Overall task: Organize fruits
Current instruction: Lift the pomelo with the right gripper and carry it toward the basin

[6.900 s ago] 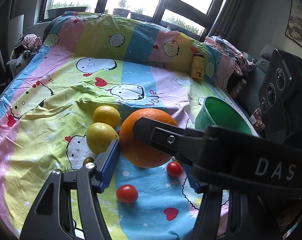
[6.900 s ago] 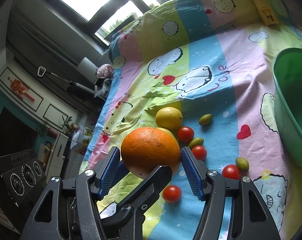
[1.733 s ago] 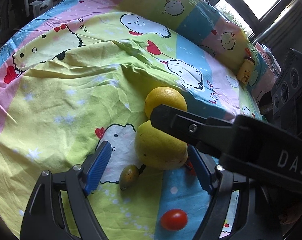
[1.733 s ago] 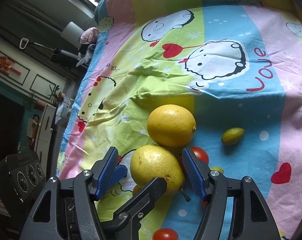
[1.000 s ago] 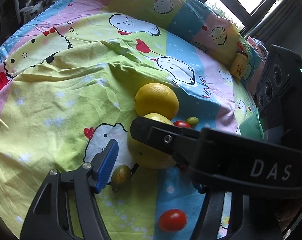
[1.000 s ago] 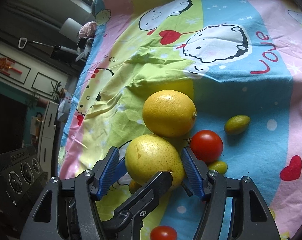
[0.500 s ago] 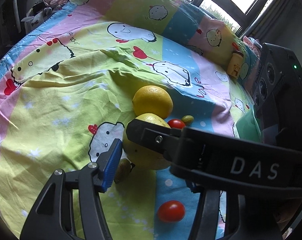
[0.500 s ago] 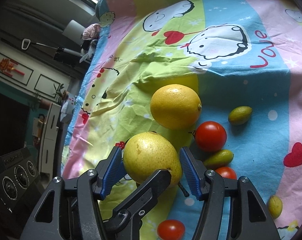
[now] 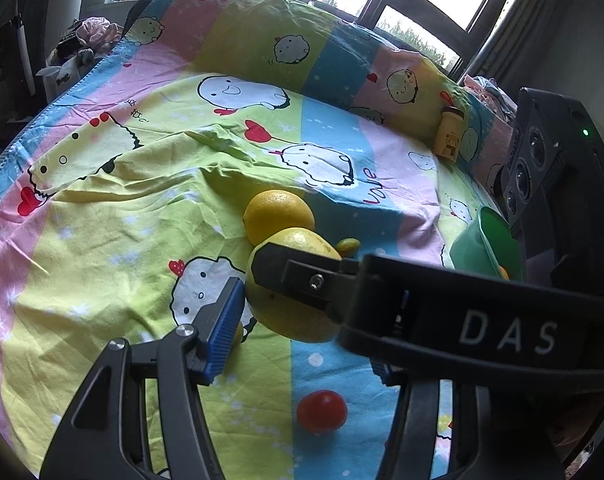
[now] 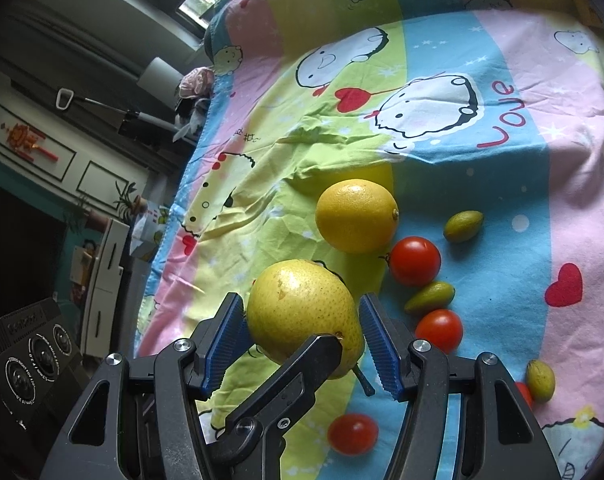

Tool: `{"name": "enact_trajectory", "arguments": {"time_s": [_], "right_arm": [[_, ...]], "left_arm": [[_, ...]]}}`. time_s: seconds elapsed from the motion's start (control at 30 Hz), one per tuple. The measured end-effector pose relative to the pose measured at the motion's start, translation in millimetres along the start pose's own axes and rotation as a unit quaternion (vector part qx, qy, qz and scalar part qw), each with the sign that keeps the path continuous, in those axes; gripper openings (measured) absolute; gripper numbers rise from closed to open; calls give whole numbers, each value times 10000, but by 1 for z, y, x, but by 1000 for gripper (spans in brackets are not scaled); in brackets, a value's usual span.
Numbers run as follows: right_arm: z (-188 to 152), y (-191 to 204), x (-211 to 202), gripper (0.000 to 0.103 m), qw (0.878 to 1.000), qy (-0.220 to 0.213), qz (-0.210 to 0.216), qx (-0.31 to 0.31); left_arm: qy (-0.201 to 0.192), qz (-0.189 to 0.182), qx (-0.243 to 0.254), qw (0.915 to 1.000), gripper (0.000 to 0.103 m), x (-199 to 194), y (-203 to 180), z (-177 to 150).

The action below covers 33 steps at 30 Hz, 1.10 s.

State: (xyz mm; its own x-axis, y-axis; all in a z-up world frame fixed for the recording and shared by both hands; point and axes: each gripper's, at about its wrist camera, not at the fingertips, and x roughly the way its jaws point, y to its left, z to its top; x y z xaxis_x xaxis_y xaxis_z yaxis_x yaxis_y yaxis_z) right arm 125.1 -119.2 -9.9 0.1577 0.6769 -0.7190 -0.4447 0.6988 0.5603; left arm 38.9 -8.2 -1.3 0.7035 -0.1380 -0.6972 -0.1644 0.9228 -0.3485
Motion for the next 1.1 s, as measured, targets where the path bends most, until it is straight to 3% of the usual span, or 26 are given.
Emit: {"name": "enact_trajectory", "arguments": {"time_s": [1.1], "right_arm": [[-10,9,-36,64,9985,-542,14,-73]], "left_arm": [[-595,-143,445,9971,55,-28,-27,-2]]}}
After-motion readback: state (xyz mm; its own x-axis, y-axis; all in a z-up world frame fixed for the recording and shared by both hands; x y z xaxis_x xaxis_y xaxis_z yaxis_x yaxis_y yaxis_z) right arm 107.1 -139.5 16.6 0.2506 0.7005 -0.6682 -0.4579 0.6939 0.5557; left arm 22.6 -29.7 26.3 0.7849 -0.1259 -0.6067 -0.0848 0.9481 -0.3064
